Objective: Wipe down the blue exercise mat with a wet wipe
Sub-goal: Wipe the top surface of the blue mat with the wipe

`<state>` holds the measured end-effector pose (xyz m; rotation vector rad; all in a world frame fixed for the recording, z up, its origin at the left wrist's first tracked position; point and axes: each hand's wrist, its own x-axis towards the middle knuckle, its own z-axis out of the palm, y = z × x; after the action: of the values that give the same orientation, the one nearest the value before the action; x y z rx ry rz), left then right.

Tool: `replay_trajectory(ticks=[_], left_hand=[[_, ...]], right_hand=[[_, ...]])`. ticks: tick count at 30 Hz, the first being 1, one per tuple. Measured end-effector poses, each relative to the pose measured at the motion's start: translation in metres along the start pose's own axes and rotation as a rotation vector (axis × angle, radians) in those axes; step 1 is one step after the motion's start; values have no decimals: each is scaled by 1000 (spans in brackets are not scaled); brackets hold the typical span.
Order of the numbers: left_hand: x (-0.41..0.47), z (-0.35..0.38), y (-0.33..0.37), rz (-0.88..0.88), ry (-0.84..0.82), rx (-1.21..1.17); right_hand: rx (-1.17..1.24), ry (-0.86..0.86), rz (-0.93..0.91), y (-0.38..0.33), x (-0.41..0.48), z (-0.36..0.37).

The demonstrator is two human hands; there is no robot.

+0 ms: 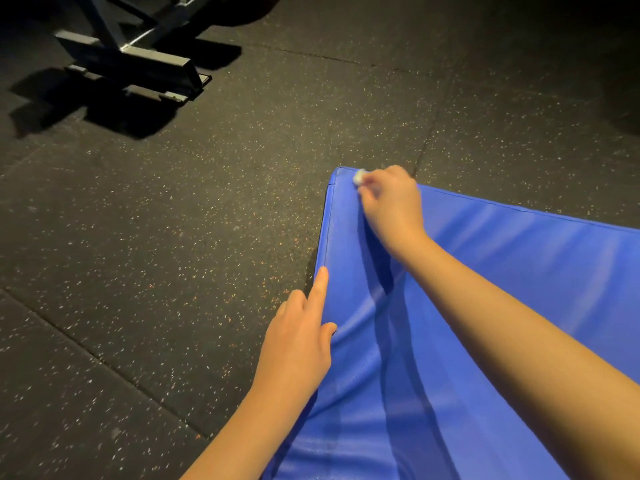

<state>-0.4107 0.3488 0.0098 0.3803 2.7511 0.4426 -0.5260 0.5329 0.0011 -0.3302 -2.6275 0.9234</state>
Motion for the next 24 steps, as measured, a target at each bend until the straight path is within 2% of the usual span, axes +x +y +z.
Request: replay_trajectory(ticks=[2, 3, 6, 7, 8, 12, 14, 16, 17, 18, 22, 23, 24], left_hand=[[1, 1, -1, -4, 3, -4], [2, 2, -1, -2, 8, -8], [2, 1, 2, 13, 25, 2], [2, 1, 2, 17, 23, 2], [0, 1, 2, 17, 21, -1], [-2, 4, -2, 3, 28, -24], [-1, 5, -1, 9, 41, -34], [0, 4, 0, 18, 45, -27], [0, 4, 0, 20, 43, -22], [-2, 3, 1, 18, 39, -12], [-3, 5, -3, 5, 24, -15], [-1, 5, -3, 4, 26, -24], [1, 6, -3, 5, 28, -25]], right_hand=[[34, -113, -210, -8, -11, 6], [13, -113, -211, -5, -7, 3], [-76, 19, 119, 20, 17, -5], [-79, 37, 183, 24, 18, -5], [-52, 30, 169, 19, 13, -4], [46, -133, -231, -7, -17, 7], [-23, -59, -125, 12, -8, 2], [-99, 58, 168, 39, 4, -5], [-132, 95, 254, 45, 4, -5], [-152, 107, 258, 42, -2, -4], [-93, -25, -192, 25, -36, 8], [-131, -29, -171, 37, -31, 4], [-189, -2, -55, 53, -21, -1]])
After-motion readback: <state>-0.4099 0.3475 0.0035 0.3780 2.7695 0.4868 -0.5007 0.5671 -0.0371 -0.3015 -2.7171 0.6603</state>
